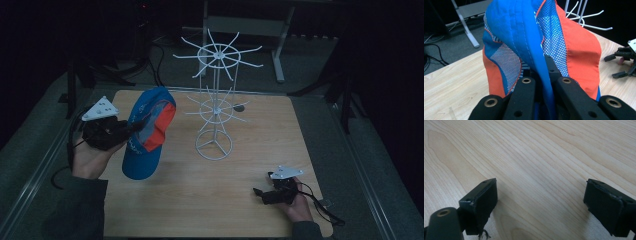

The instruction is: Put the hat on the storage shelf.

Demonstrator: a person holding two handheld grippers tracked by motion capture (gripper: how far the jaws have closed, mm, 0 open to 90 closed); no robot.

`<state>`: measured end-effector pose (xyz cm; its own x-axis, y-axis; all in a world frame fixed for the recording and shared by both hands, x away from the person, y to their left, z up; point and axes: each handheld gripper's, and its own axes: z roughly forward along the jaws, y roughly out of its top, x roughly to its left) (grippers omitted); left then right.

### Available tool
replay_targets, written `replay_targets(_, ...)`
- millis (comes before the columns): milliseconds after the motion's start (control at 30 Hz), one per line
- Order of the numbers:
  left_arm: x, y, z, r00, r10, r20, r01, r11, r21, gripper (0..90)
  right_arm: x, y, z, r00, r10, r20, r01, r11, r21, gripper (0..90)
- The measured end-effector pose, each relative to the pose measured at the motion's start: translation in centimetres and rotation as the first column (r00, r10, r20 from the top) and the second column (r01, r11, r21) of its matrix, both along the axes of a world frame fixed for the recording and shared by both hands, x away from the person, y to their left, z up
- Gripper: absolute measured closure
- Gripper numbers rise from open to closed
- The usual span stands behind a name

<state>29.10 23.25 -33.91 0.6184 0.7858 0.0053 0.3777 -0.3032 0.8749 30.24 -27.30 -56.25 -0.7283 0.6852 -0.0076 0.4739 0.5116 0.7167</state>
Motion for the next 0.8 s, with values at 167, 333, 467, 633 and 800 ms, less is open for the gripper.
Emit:
replay_targets(167,0.04,0.06,0.22,1.0,0.002,0.004,-0.002,1.0,-0.003,89.3,0.0,0.0,0.0,1.0,0.0,0.0,0.0,1.0,0.0,11.6)
replay_targets(333,0.05,0.11,0.39,1.0,0.005,0.005,-0.005,1.0,-0.008,89.3,0.0,0.0,0.0,1.0,0.0,0.0,0.0,1.0,-0.001,11.6)
replay_targets(467,0.1,0.18,0.55,1.0,0.007,0.005,-0.007,1.0,-0.004,89.3,0.0,0.0,0.0,1.0,0.0,0.0,0.0,1.0,0.0,11.7)
replay_targets(633,0.18,0.25,0.78,0.9999,0.01,0.01,-0.01,0.9999,-0.011,89.3,0.0,0.0,0.0,1.0,0.0,0.0,0.0,1.0,0.0,11.7)
replay_targets(800,0.23,0.28,0.86,0.9998,0.013,0.011,-0.013,0.9998,-0.015,89.3,0.0,0.0,0.0,1.0,0.0,0.0,0.0,1.0,0.0,11.6)
